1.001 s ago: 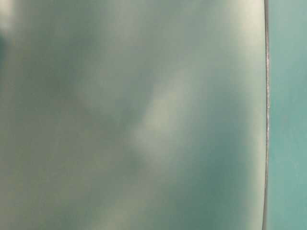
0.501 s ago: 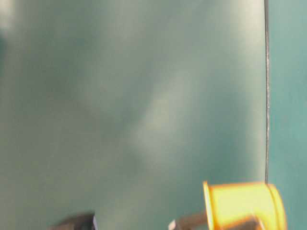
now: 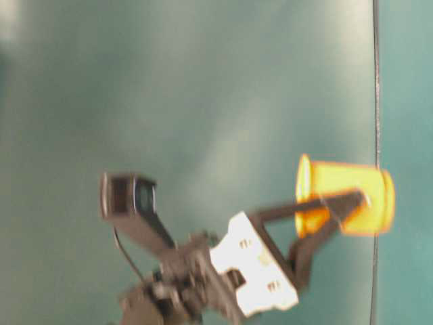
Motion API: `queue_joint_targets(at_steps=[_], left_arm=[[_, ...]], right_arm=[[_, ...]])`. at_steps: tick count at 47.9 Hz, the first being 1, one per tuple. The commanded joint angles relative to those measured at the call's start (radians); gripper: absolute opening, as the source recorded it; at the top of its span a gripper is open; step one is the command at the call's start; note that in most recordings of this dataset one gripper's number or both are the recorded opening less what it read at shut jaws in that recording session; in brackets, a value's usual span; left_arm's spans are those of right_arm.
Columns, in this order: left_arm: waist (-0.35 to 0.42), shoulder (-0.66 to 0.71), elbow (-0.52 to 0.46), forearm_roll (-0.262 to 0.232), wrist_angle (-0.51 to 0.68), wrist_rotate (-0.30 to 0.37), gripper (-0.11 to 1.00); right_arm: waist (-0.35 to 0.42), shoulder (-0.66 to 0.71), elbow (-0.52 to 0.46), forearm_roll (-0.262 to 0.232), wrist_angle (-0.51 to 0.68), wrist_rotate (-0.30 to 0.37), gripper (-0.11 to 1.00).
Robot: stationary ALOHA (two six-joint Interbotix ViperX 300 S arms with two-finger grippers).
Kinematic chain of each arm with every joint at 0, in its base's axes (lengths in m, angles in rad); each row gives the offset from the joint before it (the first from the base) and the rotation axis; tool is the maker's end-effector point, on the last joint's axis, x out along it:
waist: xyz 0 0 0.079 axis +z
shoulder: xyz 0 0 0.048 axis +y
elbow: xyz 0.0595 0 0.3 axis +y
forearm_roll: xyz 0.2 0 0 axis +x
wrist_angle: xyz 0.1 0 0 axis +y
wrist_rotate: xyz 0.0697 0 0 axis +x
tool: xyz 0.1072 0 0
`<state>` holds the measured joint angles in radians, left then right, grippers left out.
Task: Move the cup toward the block with left arm.
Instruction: 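Lift the cup and carry it right toward the tape square, then move the held cup further right next to the orange cube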
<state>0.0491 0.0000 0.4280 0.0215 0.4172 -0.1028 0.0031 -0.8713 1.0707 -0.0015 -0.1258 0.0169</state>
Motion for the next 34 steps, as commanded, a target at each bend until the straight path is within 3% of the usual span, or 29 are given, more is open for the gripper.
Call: queue_joint_targets(at_steps=[1,15,34], left_arm=[[0.014,0.015,-0.077,0.003,0.0,0.002,0.69],[0.025,0.112,-0.202,0.003,0.006,0.006,0.69],[0.025,0.209,-0.302,0.003,0.006,0.041,0.69]], right_arm=[[0.002,0.0,-0.032,0.0,-0.003,-0.002,0.0],[0.002,-0.002,-0.037,0.0,-0.003,-0.002,0.0],[0.002,-0.002,-0.041,0.0,-0.003,-0.003,0.0]])
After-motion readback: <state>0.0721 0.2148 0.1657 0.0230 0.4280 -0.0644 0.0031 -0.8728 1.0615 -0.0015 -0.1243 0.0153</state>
